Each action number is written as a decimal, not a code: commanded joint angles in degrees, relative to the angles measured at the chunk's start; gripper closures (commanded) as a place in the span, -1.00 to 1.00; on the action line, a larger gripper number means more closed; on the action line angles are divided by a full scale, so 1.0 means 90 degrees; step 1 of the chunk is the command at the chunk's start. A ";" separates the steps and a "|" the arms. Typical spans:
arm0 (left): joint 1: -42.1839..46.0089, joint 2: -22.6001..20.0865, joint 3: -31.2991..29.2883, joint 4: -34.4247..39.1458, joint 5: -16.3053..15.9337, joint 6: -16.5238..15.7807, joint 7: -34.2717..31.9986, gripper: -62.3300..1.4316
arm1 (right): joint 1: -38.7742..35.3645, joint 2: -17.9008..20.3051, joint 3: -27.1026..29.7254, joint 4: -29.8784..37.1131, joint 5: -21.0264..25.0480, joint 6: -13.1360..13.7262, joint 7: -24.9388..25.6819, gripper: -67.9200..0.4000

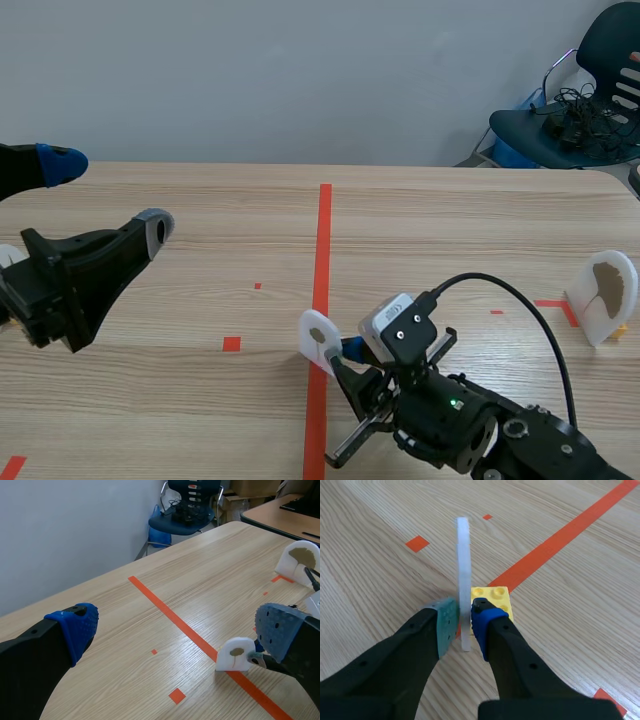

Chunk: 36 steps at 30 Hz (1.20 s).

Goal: Do the leaf sorting experiment

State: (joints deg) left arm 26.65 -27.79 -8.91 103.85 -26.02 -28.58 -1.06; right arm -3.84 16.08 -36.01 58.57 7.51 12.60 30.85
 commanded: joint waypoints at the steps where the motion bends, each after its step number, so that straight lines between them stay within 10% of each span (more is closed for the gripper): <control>1: -0.0053 0.0015 -0.0007 0.0015 -0.0087 0.0012 -0.0085 -1.00 | 0.0070 0.0032 0.0046 0.0192 0.0063 -0.0092 0.0272 0.77; 8: -0.0053 0.0015 -0.0007 0.0015 -0.0087 0.0012 -0.0087 -1.00 | -0.0350 0.0330 0.0488 0.0903 0.0063 -0.0192 0.0767 0.77; 18: -0.0087 0.0015 -0.0007 0.0015 -0.0087 0.0012 -0.0087 -1.00 | -0.2322 0.0716 0.2854 0.2744 0.1052 -0.0170 0.0291 0.77; 25: -0.0087 0.0015 -0.0007 0.0012 -0.0087 0.0012 -0.0087 -1.00 | -0.2472 0.0680 0.3920 0.2387 0.2256 -0.0165 -0.0522 0.77; 36: -0.0087 0.0015 -0.0007 0.0012 -0.0087 0.0012 -0.0087 -1.00 | -0.1350 0.0646 0.4012 0.0585 0.2363 -0.0168 -0.0651 0.77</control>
State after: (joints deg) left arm 26.02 -27.79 -8.91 103.81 -26.02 -28.58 -1.08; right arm -16.49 21.43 0.25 61.87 28.36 10.94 23.73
